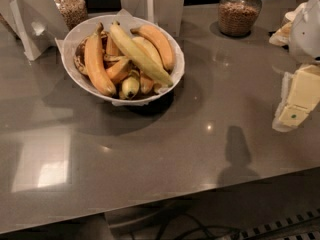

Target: Pick banana from white bowl

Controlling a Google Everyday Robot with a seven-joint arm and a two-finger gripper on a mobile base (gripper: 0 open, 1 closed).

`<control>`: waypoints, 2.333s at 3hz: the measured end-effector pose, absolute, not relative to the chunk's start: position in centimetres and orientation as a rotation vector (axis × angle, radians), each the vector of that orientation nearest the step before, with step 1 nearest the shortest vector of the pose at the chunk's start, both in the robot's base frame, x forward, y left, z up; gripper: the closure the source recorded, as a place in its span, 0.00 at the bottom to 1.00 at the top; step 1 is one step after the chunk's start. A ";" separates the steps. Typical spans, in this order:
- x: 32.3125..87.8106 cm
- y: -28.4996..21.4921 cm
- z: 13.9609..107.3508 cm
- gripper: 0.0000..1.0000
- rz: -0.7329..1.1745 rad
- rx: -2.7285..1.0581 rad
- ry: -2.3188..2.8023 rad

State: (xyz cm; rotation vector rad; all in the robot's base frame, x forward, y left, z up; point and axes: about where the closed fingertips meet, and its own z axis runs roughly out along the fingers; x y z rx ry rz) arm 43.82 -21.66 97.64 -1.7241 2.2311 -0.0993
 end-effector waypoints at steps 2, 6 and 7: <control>44.6 -19.7 97.6 0.00 -0.068 -1.709 2.174; 56.3 -7.0 96.2 0.00 0.252 -1.395 1.898; 56.3 -7.0 96.2 0.00 0.252 -1.395 1.898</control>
Offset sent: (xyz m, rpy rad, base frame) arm 0.0204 0.0483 -0.0049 0.1207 -0.0633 0.0553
